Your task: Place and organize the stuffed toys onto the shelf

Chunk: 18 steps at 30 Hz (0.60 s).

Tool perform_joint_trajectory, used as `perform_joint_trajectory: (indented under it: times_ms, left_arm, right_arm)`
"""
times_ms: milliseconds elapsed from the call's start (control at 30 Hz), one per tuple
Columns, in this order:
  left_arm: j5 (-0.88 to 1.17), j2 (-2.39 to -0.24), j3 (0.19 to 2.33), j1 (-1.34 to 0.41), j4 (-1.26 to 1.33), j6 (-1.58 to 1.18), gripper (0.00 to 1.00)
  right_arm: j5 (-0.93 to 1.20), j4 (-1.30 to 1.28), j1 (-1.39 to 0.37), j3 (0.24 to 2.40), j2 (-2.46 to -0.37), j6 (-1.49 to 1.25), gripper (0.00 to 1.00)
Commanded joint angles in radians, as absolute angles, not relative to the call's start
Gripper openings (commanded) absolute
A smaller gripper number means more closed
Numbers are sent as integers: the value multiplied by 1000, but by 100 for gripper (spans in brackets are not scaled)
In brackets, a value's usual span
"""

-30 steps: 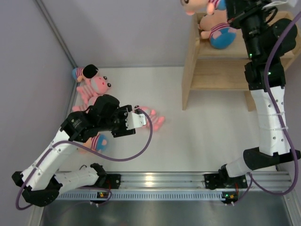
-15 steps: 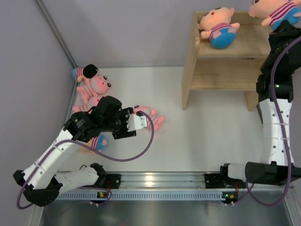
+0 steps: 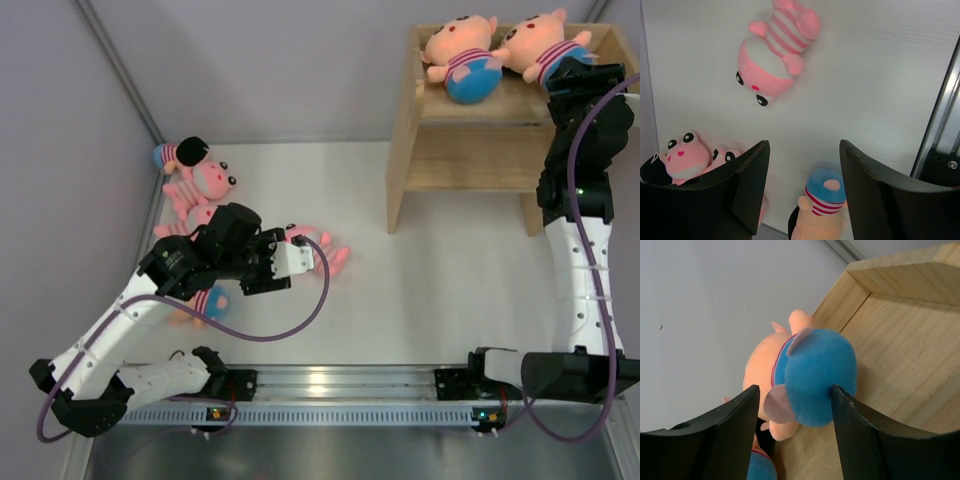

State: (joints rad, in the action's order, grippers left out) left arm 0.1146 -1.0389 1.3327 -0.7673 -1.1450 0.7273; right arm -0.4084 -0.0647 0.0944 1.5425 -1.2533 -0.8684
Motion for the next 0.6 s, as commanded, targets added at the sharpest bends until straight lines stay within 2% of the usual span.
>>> perform_joint_trajectory:
  times_ms: [0,100,167,200,233,267,333,433,567]
  left_arm:
    - [117,-1028,1333,-764,-1126,729,64]
    - [115,-1029,1338,-764,-1127,729,64]
    - [115,-1026,1336,-764,-1129,730,64]
    - [115,-1025,1336,-764,-1127,730,64]
    - [114,-1023,1330,-764,-1129,732,64]
    - [112,-1019,1328,-764,-1127,730,64]
    - [112,-1016,1322,-764,-1129,732,64]
    - [115,-1012,1316,-764,-1127,732,64]
    - [115,-1015,1307,-764,-1127,738,64]
  right_arm:
    - [-301,-72,101,1557,-1181,-763,61]
    - [-221,-141,103,1617,-1183,-611,73]
    - [-145,-228,103,1734,-1207,-490,83]
    - [-127,-335,103,1779,-1245,-453,86]
    - [-120,-388,103,1869,-1267,-380,97]
    - [-124,-434,104,1912,-1288,-341,100]
    - [-120,-558,127,2036,-1366,-251,99]
    - [30,-644,228,2205,-1471,-207,99]
    - [205,-626,359,2335,-1575,-230,99]
